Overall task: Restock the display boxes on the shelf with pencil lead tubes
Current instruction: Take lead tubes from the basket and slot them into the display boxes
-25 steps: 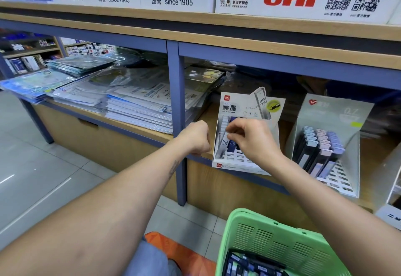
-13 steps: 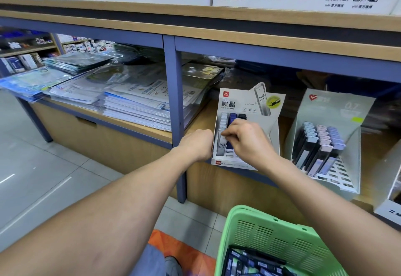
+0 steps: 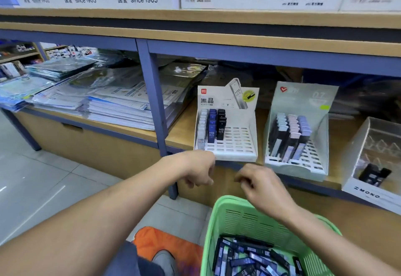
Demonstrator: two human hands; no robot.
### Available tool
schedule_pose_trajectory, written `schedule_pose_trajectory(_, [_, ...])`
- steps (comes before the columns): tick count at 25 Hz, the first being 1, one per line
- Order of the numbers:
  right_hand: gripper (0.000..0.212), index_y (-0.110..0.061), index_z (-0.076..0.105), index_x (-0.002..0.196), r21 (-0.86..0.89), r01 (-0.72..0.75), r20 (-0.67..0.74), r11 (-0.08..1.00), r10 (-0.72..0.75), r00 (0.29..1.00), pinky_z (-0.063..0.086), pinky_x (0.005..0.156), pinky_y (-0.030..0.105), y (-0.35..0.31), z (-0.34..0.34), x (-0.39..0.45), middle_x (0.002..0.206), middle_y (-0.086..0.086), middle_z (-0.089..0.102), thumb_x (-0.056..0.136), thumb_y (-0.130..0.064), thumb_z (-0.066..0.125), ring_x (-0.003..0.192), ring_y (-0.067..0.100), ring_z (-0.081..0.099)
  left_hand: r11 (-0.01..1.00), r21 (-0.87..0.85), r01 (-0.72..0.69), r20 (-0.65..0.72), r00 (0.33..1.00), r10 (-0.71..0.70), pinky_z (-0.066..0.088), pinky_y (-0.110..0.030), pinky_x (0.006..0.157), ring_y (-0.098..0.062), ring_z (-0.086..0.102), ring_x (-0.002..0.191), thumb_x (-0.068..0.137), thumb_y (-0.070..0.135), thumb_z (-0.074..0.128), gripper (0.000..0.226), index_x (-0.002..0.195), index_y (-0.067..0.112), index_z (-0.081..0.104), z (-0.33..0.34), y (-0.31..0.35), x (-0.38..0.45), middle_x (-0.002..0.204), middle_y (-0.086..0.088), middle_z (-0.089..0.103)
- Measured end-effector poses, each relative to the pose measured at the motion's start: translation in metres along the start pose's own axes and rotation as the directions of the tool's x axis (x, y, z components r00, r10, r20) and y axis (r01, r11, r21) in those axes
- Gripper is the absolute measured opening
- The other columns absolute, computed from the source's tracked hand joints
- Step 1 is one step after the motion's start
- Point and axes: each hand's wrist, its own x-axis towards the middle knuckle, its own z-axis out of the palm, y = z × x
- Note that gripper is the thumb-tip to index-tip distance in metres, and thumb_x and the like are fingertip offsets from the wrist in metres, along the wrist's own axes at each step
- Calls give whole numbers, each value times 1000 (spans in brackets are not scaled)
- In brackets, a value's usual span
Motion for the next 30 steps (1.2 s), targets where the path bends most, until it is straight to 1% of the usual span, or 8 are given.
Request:
schedule_pose_trajectory(3, [27,-23,74,100,-111,-171,351,979,200,915,55,86,35,48,34,-43,106,-4,74,87,-12,54,101,20,68,979,188,-82,-15,996,86,51,-35,62,-31,67,81,87,19,64,9,87,10,67,49,44,23,88,-8,69])
schedule_pose_trajectory(6, [29,-20,73,104,-101,-352,498,930,354,792,55,83,25,100,64,-85,107,1,74,90,-3,55,99,17,70,955,275,-115,57,993,103,43,-34,67,-35,65,93,89,10,59,4,92,11,61,103,81,54,105,-14,67])
schedule_pose_trajectory(10, [24,-17,60,100,-147,-520,553,842,505,662,55,78,25,145,103,-132,101,4,63,94,5,50,88,16,63,983,171,-73,143,989,48,50,-32,75,-29,64,95,93,2,54,25,115,8,61,178,112,90,106,-11,64])
schedule_pose_trajectory(13, [45,-14,55,132,-213,-555,568,804,564,599,55,93,35,172,136,-160,126,11,60,91,5,52,107,26,64,994,95,-45,226,974,22,57,-32,84,-25,63,101,92,3,58,40,132,8,52,244,127,107,116,-13,58])
schedule_pose_trajectory(16, [74,-10,27,156,-292,-517,571,805,580,581,36,118,40,191,161,-181,158,16,34,91,-6,62,144,33,37,993,110,-37,212,977,13,36,-47,116,-34,37,142,84,1,68,79,152,9,29,295,126,123,153,-15,36])
schedule_pose_trajectory(22, [115,-8,-13,159,-400,-550,626,733,657,420,21,124,48,212,195,-198,167,21,-11,90,-32,75,155,36,2,993,101,-57,219,975,34,13,-49,125,-34,6,154,85,23,78,107,158,3,2,337,128,160,165,-18,7])
schedule_pose_trajectory(25, [128,-9,-18,158,-422,-528,642,737,654,400,19,124,50,214,204,-194,166,21,-15,83,-50,78,155,37,-4,984,155,-89,174,983,62,17,-50,123,-41,10,149,82,35,81,116,157,0,1,349,138,170,158,-25,11])
schedule_pose_trajectory(30, [119,-10,3,159,-445,-478,569,757,651,502,35,116,49,218,215,-196,156,14,19,78,-45,83,144,36,19,972,212,-100,153,986,68,30,-48,114,-29,33,128,77,47,82,104,151,3,24,354,139,180,136,-11,34])
